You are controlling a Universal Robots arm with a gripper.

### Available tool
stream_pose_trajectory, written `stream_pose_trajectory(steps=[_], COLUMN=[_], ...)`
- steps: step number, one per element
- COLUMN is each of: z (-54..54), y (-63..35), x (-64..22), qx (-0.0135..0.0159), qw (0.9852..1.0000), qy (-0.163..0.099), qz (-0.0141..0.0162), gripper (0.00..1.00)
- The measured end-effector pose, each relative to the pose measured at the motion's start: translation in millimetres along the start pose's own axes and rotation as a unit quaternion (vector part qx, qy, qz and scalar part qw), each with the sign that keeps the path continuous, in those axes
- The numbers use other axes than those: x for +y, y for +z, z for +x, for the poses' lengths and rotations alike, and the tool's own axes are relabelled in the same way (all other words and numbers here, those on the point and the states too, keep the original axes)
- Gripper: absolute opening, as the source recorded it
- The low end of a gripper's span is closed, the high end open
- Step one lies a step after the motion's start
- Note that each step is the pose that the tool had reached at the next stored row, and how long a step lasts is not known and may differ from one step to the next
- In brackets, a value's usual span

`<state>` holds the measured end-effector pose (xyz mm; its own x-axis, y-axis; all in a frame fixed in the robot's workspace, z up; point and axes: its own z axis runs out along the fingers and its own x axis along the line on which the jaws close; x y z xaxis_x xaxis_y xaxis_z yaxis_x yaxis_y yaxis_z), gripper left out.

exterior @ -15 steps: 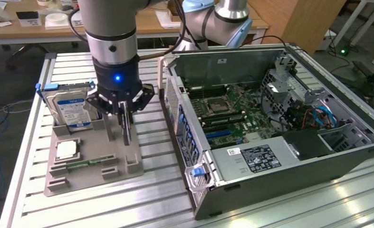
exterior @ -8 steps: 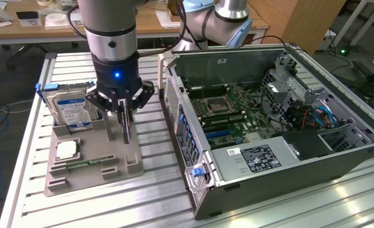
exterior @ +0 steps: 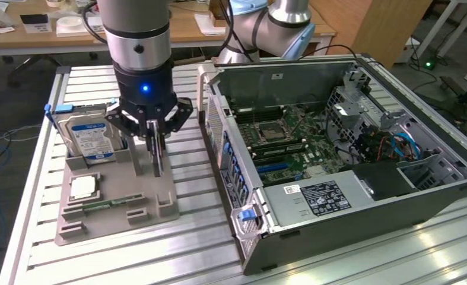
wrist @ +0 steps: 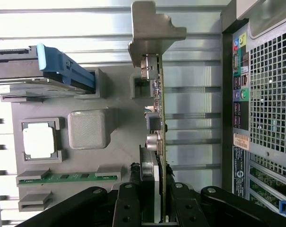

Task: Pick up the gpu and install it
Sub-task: 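Pick up the gpu and move the gpu toward the slot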

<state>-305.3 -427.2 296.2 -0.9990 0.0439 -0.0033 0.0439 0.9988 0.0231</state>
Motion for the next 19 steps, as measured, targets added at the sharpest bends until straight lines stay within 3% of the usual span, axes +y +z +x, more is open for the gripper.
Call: stream_pose_trajectory(steps=[14, 19], z=[0.0, 0.0], y=[-7.6, -10.7], x=[0.2, 0.2], qx=[0.0001, 0.0001], qw=[1.0000, 1.0000], qy=[0.000, 0.000], qz=[-0.0013, -0.0038], gripper=[0.28, 0.28])
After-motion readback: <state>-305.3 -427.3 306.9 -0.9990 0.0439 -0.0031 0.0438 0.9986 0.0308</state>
